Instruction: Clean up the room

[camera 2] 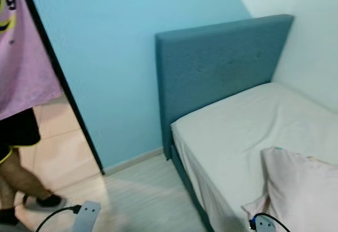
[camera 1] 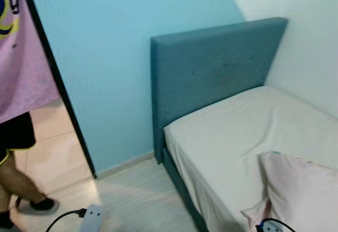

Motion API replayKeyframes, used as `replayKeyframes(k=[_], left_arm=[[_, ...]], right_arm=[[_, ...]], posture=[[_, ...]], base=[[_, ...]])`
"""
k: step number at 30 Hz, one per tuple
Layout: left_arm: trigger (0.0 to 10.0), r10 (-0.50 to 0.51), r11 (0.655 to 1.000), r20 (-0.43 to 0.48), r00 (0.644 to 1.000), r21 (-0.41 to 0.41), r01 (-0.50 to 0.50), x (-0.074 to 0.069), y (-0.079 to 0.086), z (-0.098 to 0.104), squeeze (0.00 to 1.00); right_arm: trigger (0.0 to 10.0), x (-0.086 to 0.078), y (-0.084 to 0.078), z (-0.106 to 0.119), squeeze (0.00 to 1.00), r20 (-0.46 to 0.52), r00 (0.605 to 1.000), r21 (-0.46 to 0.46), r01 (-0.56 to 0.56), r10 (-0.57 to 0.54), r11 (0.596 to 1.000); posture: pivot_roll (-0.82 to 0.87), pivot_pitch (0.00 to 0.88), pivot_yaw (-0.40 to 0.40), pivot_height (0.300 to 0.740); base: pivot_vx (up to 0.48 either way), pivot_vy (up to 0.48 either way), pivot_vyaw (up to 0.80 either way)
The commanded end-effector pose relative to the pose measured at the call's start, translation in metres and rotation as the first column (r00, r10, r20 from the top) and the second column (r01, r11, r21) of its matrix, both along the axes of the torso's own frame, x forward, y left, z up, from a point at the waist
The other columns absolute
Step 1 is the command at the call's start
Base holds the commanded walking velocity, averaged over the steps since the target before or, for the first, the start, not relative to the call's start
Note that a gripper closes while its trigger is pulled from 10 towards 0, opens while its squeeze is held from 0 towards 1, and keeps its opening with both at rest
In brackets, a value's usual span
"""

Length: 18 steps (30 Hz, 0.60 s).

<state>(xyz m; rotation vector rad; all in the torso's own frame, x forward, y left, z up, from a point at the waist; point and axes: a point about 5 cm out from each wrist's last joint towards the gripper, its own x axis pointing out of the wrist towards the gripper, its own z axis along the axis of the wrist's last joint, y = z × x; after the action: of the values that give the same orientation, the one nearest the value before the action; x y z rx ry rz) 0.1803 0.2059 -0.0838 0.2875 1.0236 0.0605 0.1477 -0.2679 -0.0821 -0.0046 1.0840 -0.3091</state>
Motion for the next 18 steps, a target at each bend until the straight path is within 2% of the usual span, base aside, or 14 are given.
replayKeyframes(k=[1,14,16,18], left_arm=[[10.0,-0.014,1.000,-0.012,1.000,0.016,0.014,-0.001,0.002,0.000,0.00],[10.0,-0.023,1.000,-0.008,1.000,0.019,0.023,0.003,0.005,0.002,0.00],[10.0,-0.022,1.000,-0.009,1.000,0.020,0.022,0.003,0.005,0.002,0.00],[10.0,-0.020,1.000,-0.011,1.000,0.019,0.020,0.002,0.006,0.002,0.00]], right_arm=[[10.0,-0.003,0.005,-0.003,0.00,-0.007,1.000,0.023,0.023,-0.023,0.999],[10.0,-0.001,0.013,-0.005,0.00,0.018,0.999,0.058,0.050,-0.051,0.997],[10.0,-0.002,0.011,-0.004,0.00,0.024,0.998,0.060,0.058,-0.059,0.997],[10.0,-0.004,0.002,-0.002,0.00,0.037,0.996,0.060,0.079,-0.081,0.995]], posture=[[-0.06,0.000,0.009,0.720],[-0.07,0.000,0.017,0.720],[-0.07,0.000,0.017,0.720],[-0.07,0.000,0.017,0.720]], base=[[0.000,0.000,-0.70],[0.000,0.000,-0.70],[0.000,0.000,-0.70],[0.000,0.000,-0.70]])
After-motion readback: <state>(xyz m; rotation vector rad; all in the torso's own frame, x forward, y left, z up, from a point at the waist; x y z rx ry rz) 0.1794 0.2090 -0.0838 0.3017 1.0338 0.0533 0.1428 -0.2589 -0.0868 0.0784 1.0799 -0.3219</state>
